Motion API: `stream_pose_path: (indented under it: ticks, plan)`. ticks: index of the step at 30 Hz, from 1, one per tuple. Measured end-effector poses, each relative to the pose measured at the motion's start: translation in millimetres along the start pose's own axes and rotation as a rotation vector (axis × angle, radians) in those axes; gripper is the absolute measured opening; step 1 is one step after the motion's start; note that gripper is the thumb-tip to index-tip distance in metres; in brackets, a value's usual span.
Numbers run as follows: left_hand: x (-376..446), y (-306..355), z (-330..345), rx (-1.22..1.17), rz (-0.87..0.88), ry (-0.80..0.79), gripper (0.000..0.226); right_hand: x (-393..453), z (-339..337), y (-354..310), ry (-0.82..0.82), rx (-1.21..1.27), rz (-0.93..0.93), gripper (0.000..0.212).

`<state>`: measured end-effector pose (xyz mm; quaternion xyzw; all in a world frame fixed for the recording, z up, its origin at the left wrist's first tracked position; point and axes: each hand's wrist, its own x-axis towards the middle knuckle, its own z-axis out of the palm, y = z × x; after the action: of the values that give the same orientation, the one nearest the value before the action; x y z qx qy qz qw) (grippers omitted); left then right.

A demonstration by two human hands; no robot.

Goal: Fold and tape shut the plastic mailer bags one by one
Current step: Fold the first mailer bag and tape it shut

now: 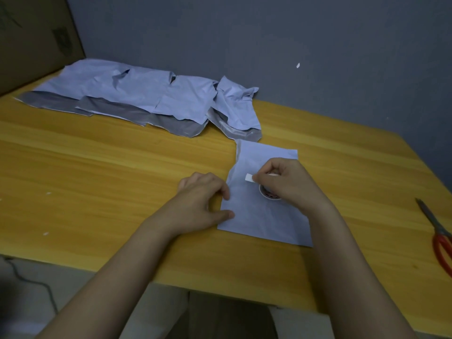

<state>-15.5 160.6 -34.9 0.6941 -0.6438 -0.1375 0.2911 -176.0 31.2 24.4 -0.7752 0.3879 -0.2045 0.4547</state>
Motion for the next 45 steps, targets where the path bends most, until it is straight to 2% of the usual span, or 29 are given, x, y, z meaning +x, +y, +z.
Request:
stream_pose_path:
  ticks: [9, 15, 20, 24, 28, 33, 45]
  plan:
    - [-1, -2, 2, 0.001, 0.041, 0.033, 0.043, 3, 21, 3, -0.088, -0.053, -0.003, 0.018]
    - [-4, -6, 2, 0.006, 0.100, 0.085, 0.027, 4, 26, 5, -0.107, -0.082, -0.004, 0.020]
    - [-8, -8, 0, 0.093, 0.213, 0.116, 0.031, 6, 24, 0, -0.082, -0.095, -0.046, 0.022]
    - [-10, -5, 2, 0.131, 0.261, 0.110, 0.033, 8, 27, -5, -0.145, -0.203, -0.040, 0.020]
    - [-12, -7, 2, 0.150, 0.271, 0.113, 0.034, 10, 32, -6, -0.156, -0.281, -0.024, 0.018]
    - [-13, -5, 1, 0.165, 0.269, 0.111, 0.036, 11, 27, -11, -0.109, -0.258, -0.012, 0.021]
    - [-13, -4, 1, 0.246, 0.312, 0.143, 0.040, 11, 37, -7, -0.133, -0.308, 0.026, 0.015]
